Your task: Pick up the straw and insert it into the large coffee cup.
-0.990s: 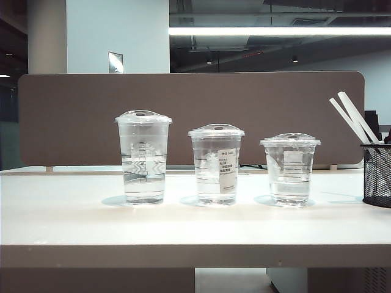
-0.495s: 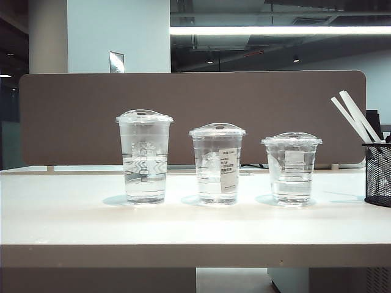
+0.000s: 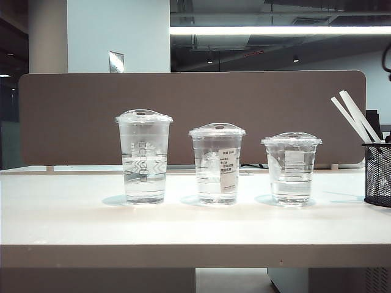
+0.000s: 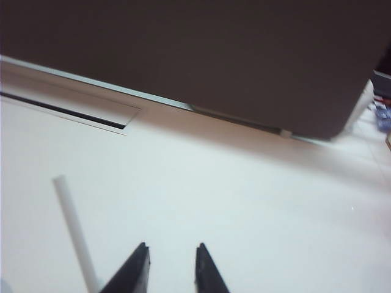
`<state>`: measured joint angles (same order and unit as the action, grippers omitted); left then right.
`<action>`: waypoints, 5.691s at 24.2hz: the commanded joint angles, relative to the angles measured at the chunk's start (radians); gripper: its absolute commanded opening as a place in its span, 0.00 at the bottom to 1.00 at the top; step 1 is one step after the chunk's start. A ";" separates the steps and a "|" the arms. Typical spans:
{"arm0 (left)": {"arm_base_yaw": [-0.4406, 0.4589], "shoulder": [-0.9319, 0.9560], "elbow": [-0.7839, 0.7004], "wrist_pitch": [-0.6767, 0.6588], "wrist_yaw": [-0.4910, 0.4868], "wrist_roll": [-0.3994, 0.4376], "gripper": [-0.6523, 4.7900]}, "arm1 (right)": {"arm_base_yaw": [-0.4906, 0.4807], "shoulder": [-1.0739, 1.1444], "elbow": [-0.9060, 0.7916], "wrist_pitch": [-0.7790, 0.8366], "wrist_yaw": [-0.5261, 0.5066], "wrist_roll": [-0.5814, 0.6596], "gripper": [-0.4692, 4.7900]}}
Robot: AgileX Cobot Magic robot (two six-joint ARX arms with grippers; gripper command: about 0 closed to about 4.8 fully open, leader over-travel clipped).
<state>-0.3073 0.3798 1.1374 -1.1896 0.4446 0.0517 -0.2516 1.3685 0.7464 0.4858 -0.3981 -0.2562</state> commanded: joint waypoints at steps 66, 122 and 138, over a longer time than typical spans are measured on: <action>0.000 0.000 0.003 0.009 0.005 0.000 0.11 | 0.154 0.263 0.393 -0.518 0.040 -0.372 0.10; 0.000 0.000 0.003 0.009 0.005 0.000 0.11 | 0.829 0.226 0.643 -0.128 -0.057 0.183 0.11; 0.000 0.000 0.003 0.009 0.004 0.000 0.11 | 0.874 0.354 0.643 -0.009 -0.076 0.185 0.11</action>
<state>-0.3069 0.3790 1.1374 -1.1900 0.4454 0.0517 0.6209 1.7138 1.3838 0.4530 -0.4725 -0.0742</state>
